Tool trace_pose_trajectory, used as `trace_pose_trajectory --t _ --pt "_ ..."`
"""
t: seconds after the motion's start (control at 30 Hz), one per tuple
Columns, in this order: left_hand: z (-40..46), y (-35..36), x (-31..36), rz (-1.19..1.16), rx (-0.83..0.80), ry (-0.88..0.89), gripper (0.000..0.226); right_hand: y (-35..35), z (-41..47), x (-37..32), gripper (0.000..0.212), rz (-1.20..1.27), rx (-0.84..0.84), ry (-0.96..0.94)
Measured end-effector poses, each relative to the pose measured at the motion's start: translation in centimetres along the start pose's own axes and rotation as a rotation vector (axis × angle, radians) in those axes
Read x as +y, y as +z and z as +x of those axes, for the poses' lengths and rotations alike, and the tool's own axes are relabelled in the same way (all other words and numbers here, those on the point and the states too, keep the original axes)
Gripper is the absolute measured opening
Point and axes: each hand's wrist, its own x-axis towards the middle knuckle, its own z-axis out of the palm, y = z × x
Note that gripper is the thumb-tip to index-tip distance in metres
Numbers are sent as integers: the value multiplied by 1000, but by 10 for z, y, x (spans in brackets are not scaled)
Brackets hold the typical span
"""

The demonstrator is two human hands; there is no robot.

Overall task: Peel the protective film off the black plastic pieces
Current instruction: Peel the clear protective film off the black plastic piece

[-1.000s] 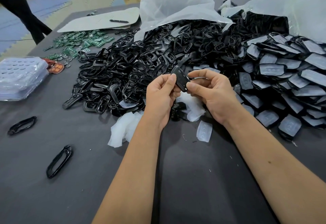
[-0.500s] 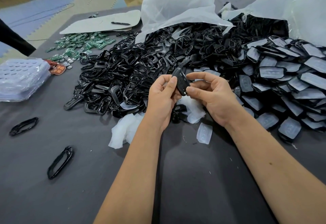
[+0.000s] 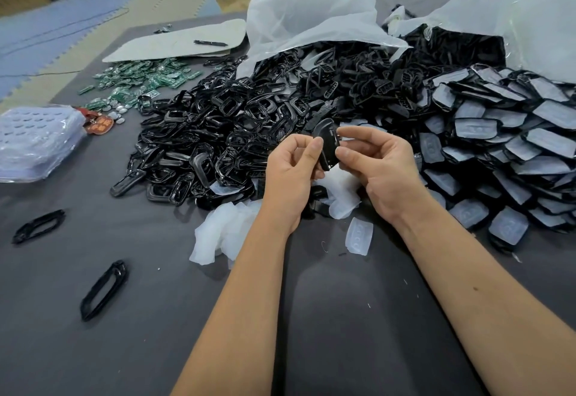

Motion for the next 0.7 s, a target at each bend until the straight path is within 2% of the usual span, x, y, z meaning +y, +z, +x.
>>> trace_pose_trajectory --t 0.13,0.3,0.7 --pt "-1 -1 0 -19 -23 -8 15 0 0 0 28 27 23 -14" --pt "-1 0 1 -15 -65 9 13 -3 1 -2 41 77 -36 43" --pt "0 -3 3 -15 -91 -24 14 -3 -2 -3 38 127 -85 51"
